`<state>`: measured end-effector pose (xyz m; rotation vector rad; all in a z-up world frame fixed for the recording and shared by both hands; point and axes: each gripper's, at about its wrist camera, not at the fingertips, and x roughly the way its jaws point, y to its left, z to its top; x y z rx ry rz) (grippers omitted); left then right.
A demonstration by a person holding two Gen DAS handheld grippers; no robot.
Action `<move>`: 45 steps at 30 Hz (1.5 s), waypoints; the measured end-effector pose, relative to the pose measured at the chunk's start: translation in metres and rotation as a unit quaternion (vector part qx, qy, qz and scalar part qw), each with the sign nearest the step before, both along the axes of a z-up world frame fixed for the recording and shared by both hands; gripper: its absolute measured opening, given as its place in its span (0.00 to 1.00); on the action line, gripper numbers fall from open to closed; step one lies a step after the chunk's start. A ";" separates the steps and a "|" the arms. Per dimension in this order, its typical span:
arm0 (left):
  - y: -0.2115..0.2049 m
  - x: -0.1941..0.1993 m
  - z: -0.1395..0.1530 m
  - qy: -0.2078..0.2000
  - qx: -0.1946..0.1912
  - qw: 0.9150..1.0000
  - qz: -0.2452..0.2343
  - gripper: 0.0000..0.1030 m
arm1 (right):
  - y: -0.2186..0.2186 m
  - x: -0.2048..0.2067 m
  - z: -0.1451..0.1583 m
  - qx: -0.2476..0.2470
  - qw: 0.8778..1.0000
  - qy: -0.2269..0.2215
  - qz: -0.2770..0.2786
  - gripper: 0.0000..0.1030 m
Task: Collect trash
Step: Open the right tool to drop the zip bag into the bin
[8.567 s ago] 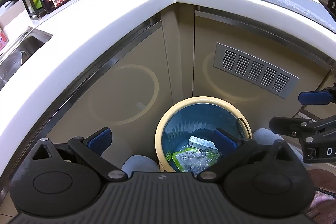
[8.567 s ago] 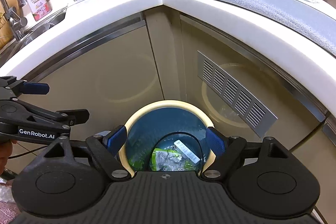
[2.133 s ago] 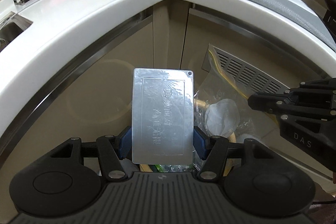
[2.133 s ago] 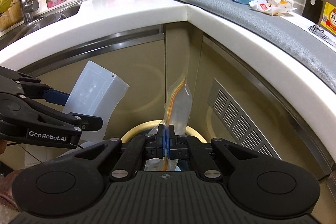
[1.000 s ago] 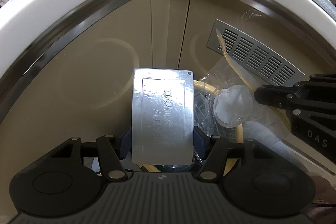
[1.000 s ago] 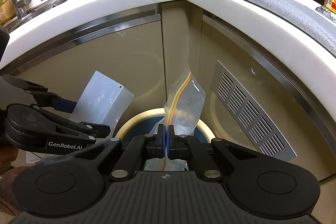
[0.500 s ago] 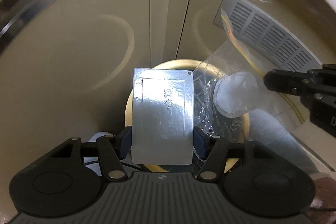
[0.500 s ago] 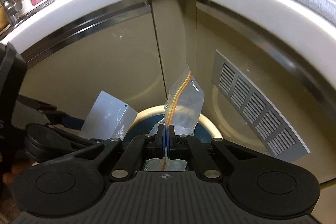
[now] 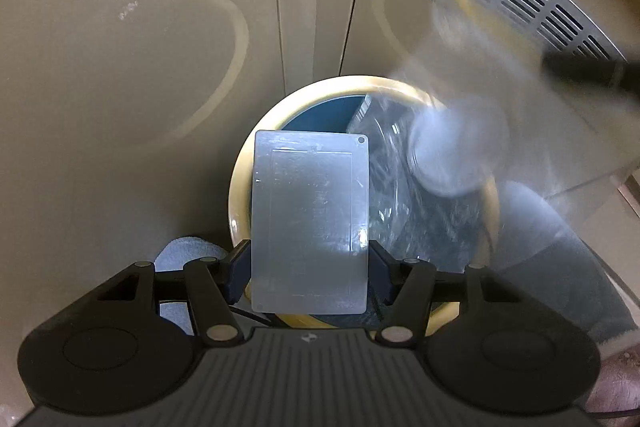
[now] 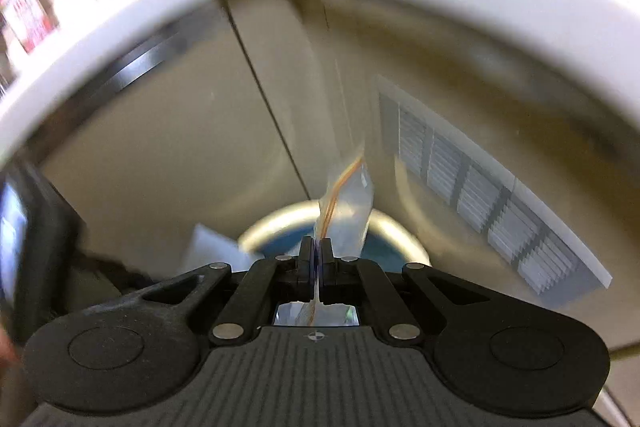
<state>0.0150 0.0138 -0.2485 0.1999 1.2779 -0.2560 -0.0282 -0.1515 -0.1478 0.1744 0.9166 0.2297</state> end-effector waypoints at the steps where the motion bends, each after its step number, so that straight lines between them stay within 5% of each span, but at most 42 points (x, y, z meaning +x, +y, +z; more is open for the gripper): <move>1: -0.001 -0.001 0.000 0.000 0.000 1.000 -0.002 0.63 | -0.002 0.001 0.008 0.004 1.000 -0.022 0.001 0.02; 5: -0.001 -0.003 0.001 0.001 0.000 1.000 -0.002 0.63 | 0.002 0.006 0.028 0.002 0.996 -0.089 -0.004 0.02; 8: 0.004 -0.002 0.001 0.000 -0.004 1.000 0.000 0.63 | 0.008 0.015 0.017 0.006 0.997 -0.082 0.005 0.02; 16: 0.007 -0.006 0.003 -0.002 -0.005 1.000 0.006 0.63 | 0.030 0.013 -0.057 -0.025 0.996 0.056 0.063 0.02; 21: 0.004 -0.003 -0.002 0.001 -0.003 1.000 0.000 0.63 | 0.021 0.012 -0.085 -0.019 0.992 0.118 0.051 0.02; 37: 0.015 0.002 -0.008 0.005 0.005 1.000 0.022 0.63 | 0.003 0.000 -0.105 -0.007 0.985 0.167 0.034 0.02; 45: 0.024 0.001 -0.003 -0.005 0.009 0.999 0.032 0.63 | 0.025 0.014 -0.132 0.001 0.975 0.205 0.084 0.03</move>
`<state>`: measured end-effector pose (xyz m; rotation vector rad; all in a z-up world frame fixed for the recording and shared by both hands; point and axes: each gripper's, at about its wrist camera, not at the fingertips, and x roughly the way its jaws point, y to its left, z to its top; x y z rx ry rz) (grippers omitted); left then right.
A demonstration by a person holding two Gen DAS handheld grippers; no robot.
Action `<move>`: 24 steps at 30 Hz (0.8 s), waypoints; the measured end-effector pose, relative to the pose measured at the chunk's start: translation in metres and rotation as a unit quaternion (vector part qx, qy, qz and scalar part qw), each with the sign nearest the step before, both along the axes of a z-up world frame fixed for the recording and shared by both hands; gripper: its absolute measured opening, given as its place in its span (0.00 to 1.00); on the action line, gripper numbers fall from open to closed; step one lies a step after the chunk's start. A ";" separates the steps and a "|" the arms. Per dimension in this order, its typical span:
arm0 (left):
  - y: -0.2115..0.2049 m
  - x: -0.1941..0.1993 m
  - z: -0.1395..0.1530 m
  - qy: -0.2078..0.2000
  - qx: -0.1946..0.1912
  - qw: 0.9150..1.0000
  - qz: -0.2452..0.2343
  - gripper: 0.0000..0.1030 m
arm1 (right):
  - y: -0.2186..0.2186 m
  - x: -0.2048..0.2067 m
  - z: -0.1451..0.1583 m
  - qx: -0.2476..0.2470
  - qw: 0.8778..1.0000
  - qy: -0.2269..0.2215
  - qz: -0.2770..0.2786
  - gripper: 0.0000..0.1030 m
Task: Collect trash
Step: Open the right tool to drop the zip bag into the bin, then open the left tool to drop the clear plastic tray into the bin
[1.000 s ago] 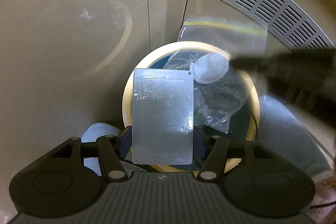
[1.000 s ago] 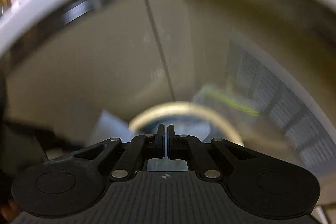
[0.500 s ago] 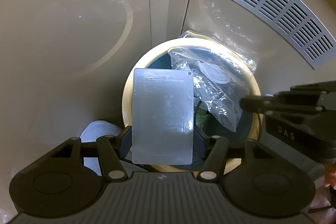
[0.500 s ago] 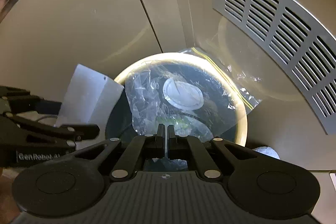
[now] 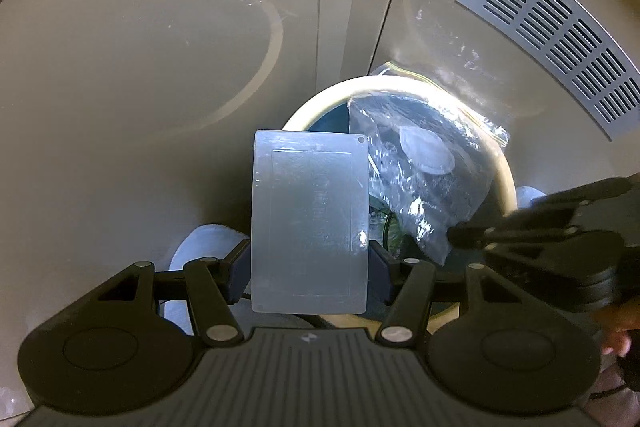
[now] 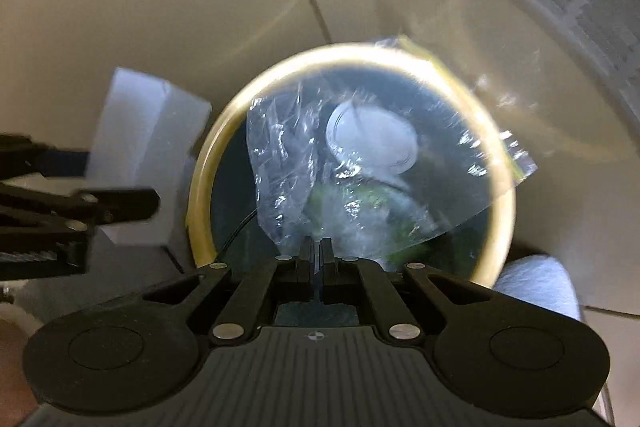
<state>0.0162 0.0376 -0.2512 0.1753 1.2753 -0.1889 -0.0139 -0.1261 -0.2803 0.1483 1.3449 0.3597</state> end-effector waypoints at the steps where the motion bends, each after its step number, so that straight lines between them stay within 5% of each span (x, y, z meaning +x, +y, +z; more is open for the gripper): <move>1: 0.000 0.000 0.000 0.000 0.002 1.000 0.001 0.63 | 0.002 0.001 -0.006 -0.001 1.000 0.013 0.005 0.03; 9: -0.004 -0.001 -0.001 -0.003 0.001 1.000 -0.005 0.63 | -0.006 -0.002 -0.028 0.031 0.995 0.098 -0.002 0.03; 13: -0.005 -0.004 0.003 -0.009 0.002 1.000 -0.013 0.63 | -0.015 -0.004 0.003 0.042 0.998 0.045 -0.015 0.13; 15: -0.002 -0.006 0.005 -0.009 0.002 1.000 -0.011 0.63 | -0.022 -0.004 0.024 0.054 0.998 0.018 -0.011 0.43; 17: 0.000 -0.006 0.005 -0.009 0.003 1.000 -0.007 0.63 | -0.028 -0.005 0.043 0.059 0.998 -0.006 -0.007 0.54; 24: -0.003 -0.003 -0.001 0.002 0.007 1.000 -0.007 0.63 | -0.044 0.026 0.051 0.084 0.987 -0.093 -0.103 0.53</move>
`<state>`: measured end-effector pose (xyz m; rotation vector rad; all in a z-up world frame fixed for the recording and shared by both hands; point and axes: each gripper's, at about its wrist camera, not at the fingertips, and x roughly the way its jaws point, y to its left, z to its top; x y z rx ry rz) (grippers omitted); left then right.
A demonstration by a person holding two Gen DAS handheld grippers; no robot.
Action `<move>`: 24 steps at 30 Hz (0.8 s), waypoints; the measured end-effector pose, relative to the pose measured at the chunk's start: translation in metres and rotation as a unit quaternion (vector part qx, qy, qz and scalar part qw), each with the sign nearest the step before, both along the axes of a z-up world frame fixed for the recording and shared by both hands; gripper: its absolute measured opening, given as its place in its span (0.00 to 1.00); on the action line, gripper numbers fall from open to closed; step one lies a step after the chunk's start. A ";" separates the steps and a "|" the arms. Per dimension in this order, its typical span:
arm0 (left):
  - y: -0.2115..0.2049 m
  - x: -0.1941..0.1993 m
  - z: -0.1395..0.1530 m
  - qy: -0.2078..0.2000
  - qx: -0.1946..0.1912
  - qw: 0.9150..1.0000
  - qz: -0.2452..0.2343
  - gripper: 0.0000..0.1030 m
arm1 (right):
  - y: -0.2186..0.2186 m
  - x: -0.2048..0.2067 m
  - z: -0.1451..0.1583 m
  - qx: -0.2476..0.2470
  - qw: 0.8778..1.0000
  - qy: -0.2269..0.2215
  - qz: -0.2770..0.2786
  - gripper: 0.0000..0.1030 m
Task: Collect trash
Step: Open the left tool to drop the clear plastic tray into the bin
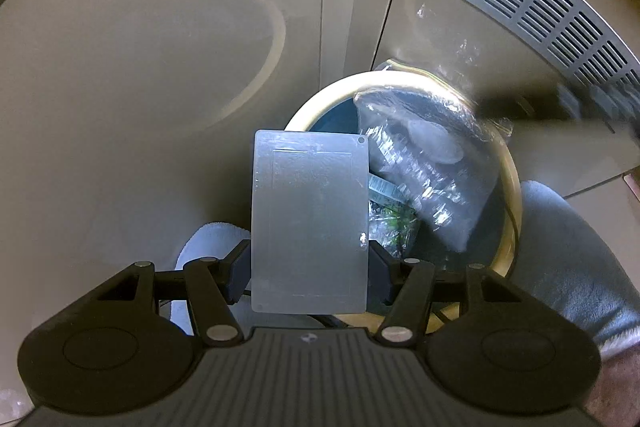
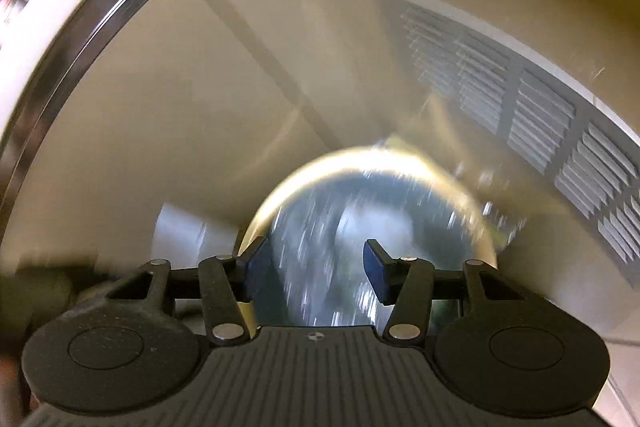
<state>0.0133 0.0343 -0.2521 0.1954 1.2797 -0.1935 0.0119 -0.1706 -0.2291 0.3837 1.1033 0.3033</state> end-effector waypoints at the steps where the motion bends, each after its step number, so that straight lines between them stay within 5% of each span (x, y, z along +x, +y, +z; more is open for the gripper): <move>1: 0.000 0.001 0.000 0.003 0.000 1.000 -0.001 0.63 | 0.002 0.008 -0.009 -0.004 1.000 0.000 -0.010 0.53; 7: -0.001 0.006 0.005 0.003 -0.006 1.000 0.001 0.63 | 0.031 0.058 -0.073 -0.036 0.997 0.060 -0.013 0.52; 12: 0.002 0.005 0.009 0.003 -0.002 1.000 -0.002 0.64 | 0.044 0.052 -0.134 -0.066 0.987 0.147 0.022 0.55; 16: 0.000 0.006 0.006 0.010 0.002 1.000 -0.005 0.64 | 0.045 0.021 -0.179 -0.121 0.954 0.265 0.071 0.58; 19: -0.003 0.006 0.002 0.013 0.005 1.000 -0.007 0.64 | 0.038 0.011 -0.165 -0.076 0.958 0.269 0.067 0.63; 21: -0.006 0.006 0.004 0.013 0.005 1.000 -0.009 0.63 | 0.030 0.010 -0.143 -0.048 0.962 0.263 0.055 0.74; 24: -0.008 0.005 0.006 0.007 0.003 1.000 -0.011 0.63 | 0.022 0.005 -0.096 -0.022 0.975 0.210 0.063 0.79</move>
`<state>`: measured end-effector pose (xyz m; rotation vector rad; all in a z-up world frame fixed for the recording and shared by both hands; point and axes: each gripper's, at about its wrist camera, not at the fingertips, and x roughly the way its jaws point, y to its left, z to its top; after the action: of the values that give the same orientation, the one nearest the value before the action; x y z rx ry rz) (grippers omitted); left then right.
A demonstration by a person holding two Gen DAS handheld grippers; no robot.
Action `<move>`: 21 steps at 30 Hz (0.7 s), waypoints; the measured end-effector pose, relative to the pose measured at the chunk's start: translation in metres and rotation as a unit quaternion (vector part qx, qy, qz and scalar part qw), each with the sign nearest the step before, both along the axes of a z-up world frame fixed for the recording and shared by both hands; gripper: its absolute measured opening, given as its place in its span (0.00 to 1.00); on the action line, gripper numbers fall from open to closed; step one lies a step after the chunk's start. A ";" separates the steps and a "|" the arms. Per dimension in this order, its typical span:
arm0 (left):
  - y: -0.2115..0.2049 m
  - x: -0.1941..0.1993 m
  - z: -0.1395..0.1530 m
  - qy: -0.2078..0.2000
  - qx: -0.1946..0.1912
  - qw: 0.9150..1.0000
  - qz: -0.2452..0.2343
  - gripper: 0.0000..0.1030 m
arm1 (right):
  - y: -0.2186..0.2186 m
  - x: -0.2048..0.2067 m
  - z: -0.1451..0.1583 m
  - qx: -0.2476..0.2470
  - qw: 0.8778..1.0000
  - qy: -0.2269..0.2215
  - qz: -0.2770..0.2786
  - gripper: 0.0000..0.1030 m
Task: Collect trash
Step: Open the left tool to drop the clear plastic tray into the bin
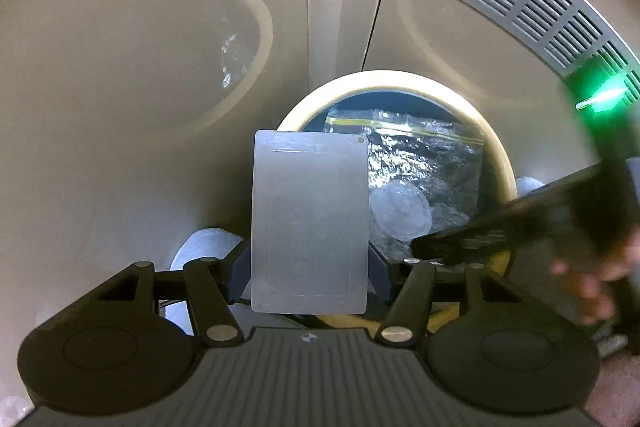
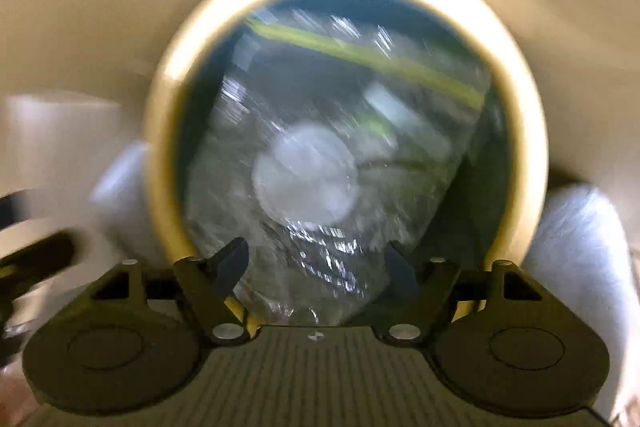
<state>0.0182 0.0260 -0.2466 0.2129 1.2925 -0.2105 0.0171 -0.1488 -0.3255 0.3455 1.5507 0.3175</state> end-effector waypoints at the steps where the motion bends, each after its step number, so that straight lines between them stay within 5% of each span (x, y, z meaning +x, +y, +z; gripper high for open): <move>1: 0.000 0.000 0.001 -0.002 -0.002 1.000 -0.001 0.63 | -0.004 -0.002 0.017 0.004 1.000 -0.019 0.004 0.79; 8: -0.004 -0.005 -0.002 -0.008 -0.010 1.000 -0.008 0.63 | -0.029 -0.027 0.095 0.031 0.995 -0.097 0.004 0.81; 19: -0.002 0.005 0.009 0.000 -0.053 0.998 -0.018 0.64 | -0.034 -0.052 0.146 0.006 0.988 -0.156 -0.002 0.81; 21: -0.005 0.006 0.011 0.001 -0.064 0.998 -0.022 0.78 | -0.034 -0.057 0.155 -0.001 0.987 -0.161 -0.007 0.81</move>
<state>0.0239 0.0212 -0.2351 0.1314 1.2729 -0.3293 -0.0394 -0.1831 -0.1704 0.2877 1.2302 0.3425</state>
